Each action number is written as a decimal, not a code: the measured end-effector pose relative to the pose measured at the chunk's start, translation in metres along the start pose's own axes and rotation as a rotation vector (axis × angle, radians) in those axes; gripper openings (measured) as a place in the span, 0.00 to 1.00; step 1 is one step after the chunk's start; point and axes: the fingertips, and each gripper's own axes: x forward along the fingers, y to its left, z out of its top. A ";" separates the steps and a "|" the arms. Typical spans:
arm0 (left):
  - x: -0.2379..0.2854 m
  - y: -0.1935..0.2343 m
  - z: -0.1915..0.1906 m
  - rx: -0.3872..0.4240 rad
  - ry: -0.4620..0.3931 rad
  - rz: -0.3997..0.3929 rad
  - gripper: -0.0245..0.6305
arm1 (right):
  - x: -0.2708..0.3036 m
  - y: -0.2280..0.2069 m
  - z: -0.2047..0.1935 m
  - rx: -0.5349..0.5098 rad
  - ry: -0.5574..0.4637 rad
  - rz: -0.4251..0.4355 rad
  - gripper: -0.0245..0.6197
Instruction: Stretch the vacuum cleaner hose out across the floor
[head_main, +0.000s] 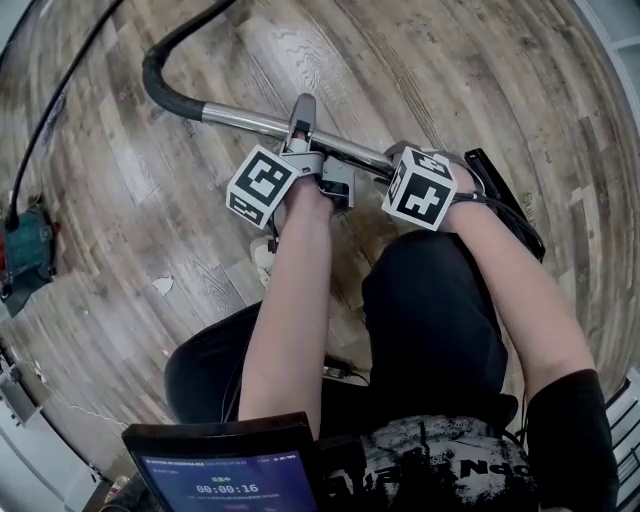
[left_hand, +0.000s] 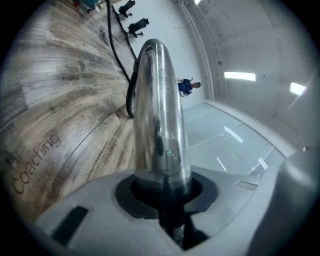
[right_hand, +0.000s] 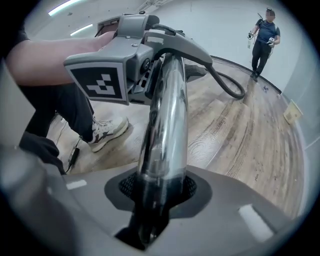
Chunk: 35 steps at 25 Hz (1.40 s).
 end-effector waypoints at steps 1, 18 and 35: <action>0.000 -0.003 0.004 0.017 0.026 0.000 0.16 | -0.002 0.001 0.006 0.004 -0.003 0.009 0.22; -0.105 -0.298 0.024 -0.093 0.267 0.132 0.16 | -0.332 0.134 0.080 0.212 0.072 0.242 0.23; -0.255 -0.526 -0.089 -0.176 0.253 0.156 0.15 | -0.586 0.280 -0.005 0.123 0.122 0.310 0.23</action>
